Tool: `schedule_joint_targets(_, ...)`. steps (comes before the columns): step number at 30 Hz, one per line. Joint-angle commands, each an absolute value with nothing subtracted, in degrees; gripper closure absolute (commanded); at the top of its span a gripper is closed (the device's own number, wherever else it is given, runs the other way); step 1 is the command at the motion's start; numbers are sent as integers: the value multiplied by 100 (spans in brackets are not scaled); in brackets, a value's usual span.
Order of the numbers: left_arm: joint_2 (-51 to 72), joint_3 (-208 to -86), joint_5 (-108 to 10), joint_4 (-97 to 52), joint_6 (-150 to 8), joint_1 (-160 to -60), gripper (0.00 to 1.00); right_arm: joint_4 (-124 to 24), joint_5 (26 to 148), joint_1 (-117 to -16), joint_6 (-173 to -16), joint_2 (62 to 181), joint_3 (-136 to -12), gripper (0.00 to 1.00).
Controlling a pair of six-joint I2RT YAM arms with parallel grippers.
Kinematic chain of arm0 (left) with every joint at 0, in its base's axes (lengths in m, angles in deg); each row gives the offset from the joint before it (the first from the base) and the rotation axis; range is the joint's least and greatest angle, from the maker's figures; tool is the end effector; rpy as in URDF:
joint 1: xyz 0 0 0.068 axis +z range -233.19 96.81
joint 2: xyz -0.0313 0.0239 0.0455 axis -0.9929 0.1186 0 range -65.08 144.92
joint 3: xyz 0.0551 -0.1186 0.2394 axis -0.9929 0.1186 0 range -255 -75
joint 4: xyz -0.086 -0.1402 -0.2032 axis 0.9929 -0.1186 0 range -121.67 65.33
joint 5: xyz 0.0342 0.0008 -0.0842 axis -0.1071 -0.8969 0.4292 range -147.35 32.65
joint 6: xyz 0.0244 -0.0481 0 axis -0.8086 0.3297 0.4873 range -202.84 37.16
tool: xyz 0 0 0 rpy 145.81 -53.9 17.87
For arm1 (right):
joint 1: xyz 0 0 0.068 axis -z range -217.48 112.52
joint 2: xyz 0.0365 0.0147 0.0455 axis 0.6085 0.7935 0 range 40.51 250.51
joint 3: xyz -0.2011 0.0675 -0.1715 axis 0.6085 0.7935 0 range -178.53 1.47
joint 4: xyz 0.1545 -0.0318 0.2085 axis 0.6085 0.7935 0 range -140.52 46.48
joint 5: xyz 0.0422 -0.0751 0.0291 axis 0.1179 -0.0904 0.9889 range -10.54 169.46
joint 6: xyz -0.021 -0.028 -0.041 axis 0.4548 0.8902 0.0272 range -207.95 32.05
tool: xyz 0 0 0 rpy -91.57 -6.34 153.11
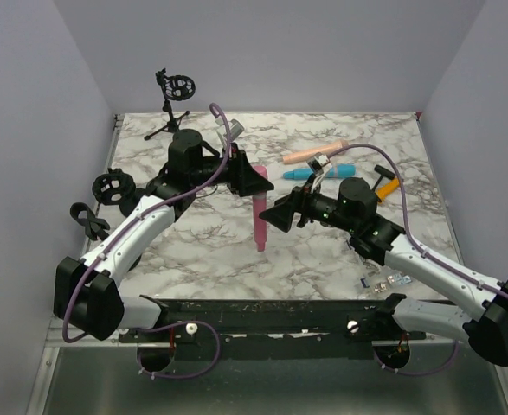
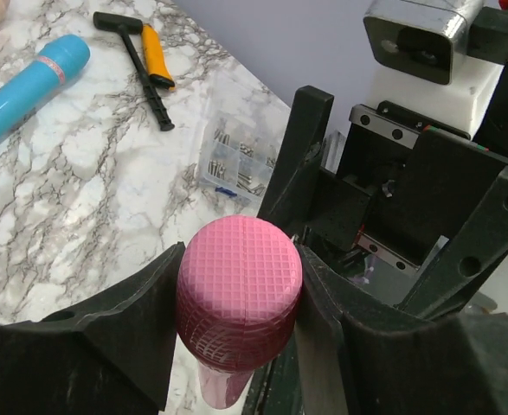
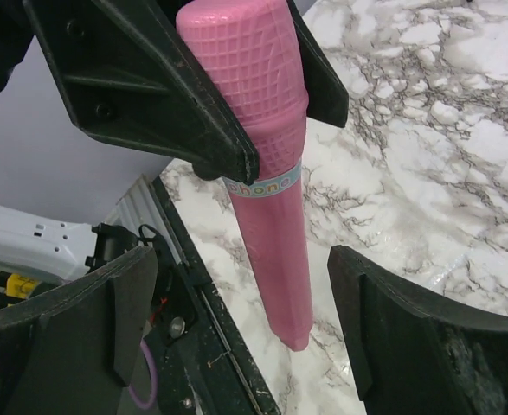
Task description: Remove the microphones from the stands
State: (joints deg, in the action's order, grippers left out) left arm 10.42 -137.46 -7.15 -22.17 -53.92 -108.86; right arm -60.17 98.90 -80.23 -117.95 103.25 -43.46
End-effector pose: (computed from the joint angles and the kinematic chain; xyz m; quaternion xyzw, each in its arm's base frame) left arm 0.2597 -0.1551 0.3545 0.2512 0.7038 -0.5554 0.3647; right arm 0.1809 0.1832 0.3151 -0.1925 0.7280 0.4856 0.4441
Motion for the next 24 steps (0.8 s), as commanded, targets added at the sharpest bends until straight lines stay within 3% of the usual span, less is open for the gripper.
schedule_joint_targets(1, 937, -13866, -384, -1998, -5085, -10899, 100, -6426, 10104, -8038, -11836, 10339, -4192, 16)
schedule_joint_targets(17, 1175, -13889, -313, -1961, -4839, -10899, 100, -7302, 10227, -8042, -12175, 10987, -4056, 46)
schedule_joint_targets(20, 1224, -13939, -345, -2075, -4893, -10892, 100, -7377, 10308, -8046, -12161, 11068, -4068, 60)
schedule_joint_targets(24, 1252, -13997, -412, -2207, -4964, -10894, 96, -7483, 10202, -8040, -12191, 11091, -3973, 94)
